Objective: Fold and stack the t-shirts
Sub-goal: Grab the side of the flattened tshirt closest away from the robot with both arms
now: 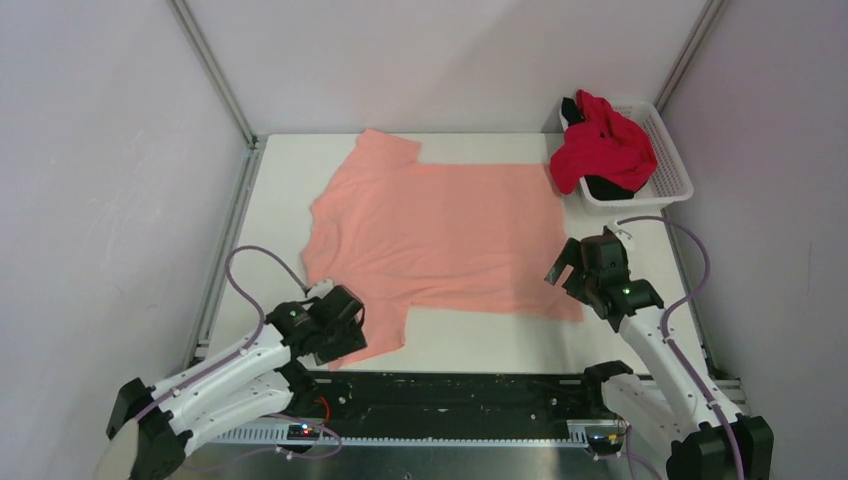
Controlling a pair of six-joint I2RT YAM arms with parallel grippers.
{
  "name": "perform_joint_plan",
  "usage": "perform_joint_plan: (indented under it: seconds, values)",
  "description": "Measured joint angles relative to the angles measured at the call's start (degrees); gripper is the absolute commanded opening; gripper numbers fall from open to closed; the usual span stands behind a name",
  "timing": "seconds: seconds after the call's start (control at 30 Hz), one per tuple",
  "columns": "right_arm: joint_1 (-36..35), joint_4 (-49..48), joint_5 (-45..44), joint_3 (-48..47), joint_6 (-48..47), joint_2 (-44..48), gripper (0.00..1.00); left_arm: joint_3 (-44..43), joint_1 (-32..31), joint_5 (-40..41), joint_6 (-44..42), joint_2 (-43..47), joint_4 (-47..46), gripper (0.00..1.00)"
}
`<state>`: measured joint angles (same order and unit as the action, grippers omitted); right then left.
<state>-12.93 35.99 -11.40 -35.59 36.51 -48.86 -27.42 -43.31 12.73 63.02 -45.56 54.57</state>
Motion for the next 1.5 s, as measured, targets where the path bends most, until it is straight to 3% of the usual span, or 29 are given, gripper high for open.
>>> perform_joint_plan:
  seconds: [0.37, 0.47, 0.5, 0.57, 0.73, 1.07, 1.1, 1.27, 1.3, 1.37, 1.5]
  values:
    - [0.8, 1.0, -1.0, 3.8, 1.9, 2.5, 1.0, 1.8, -2.6, -1.2, 2.1, -8.0, 0.4, 0.5]
    - [0.8, 1.7, -0.3, 6.1, 2.5, 6.6, 1.0, 0.9, -2.7, -0.9, 1.9, -10.8, 0.3, 0.3]
    - [0.8, 2.1, 0.0, 6.8, 2.6, 8.0, 1.0, 0.5, -2.7, -0.7, 2.0, -11.6, -0.1, 0.13]
    - [0.8, 3.2, 0.5, 7.9, 3.3, 9.7, 1.0, -0.6, -2.7, 0.2, 1.4, -13.4, -1.6, 0.02]
    - [0.8, 4.6, 0.4, 9.1, 6.6, 9.9, 0.93, -1.5, -2.7, 2.1, 0.4, -15.2, -4.2, 0.0]
    - [1.5, -0.9, -0.3, 14.5, 12.1, 3.6, 0.59, -3.1, -2.7, 5.3, -1.7, -12.4, -5.6, 0.0]
    - [1.7, -1.6, -0.5, 14.7, 12.6, 3.1, 0.49, -3.7, -2.7, 5.6, -1.8, -12.1, -5.7, 0.0]
    - [2.3, -6.0, -1.6, 16.0, 14.0, 1.9, 0.18, -5.6, -2.7, 7.7, -3.0, -11.2, -6.5, 0.0]
    - [2.3, -6.6, -1.7, 16.2, 13.8, 1.9, 0.05, -5.9, -2.7, 8.1, -3.2, -11.1, -6.6, 0.0]
    - [2.6, -7.8, -1.9, 16.8, 13.5, 1.6, 0.0, -6.4, -2.6, 8.7, -3.8, -10.8, -6.9, 0.0]
    - [2.7, -9.6, -2.2, 16.8, 11.8, 0.5, 0.0, -8.8, -1.2, 9.7, -6.6, -10.3, -8.8, 0.0]
